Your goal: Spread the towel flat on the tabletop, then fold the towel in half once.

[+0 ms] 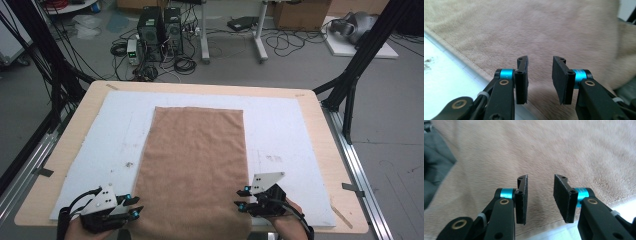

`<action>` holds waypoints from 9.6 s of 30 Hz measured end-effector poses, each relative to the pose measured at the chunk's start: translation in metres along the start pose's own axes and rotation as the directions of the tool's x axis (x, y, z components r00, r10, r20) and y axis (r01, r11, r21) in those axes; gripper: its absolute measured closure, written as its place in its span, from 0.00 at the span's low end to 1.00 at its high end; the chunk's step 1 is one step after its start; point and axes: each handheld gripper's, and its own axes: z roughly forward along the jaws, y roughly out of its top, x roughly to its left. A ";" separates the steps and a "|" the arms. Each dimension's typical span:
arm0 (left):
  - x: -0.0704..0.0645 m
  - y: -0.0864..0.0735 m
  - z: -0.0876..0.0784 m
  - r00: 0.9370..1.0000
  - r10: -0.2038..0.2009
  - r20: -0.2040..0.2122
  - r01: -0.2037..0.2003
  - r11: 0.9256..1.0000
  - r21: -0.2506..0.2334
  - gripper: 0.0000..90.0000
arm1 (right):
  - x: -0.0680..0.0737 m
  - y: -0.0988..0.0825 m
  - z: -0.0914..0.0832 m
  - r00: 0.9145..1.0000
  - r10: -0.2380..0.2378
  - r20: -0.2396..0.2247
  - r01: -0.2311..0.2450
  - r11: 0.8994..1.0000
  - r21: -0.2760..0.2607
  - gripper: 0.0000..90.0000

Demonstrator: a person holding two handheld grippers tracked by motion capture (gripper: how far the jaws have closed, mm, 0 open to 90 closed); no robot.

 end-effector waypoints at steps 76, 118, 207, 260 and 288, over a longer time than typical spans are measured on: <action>0.056 0.073 0.015 0.994 -0.090 -0.069 0.080 0.988 -0.136 0.34 | -0.066 0.049 -0.018 0.984 0.134 0.116 -0.116 0.981 -0.153 0.24; 0.165 0.089 0.104 0.942 -0.228 -0.248 0.236 0.972 0.005 0.50 | -0.167 0.057 0.043 0.915 0.245 0.321 -0.254 0.967 -0.016 0.44; 0.121 0.048 0.074 0.966 -0.183 -0.181 0.197 0.978 0.064 0.74 | -0.109 0.019 0.037 0.953 0.232 0.195 -0.237 0.971 0.004 0.74; 0.054 0.042 -0.006 0.995 -0.092 -0.049 0.086 0.989 -0.120 0.58 | -0.032 0.024 -0.020 0.996 0.078 0.031 -0.074 0.990 -0.124 0.61; 0.096 0.021 0.046 0.984 -0.170 -0.054 0.172 0.985 0.032 0.67 | -0.077 -0.003 0.024 0.977 0.208 0.037 -0.207 0.978 -0.031 0.64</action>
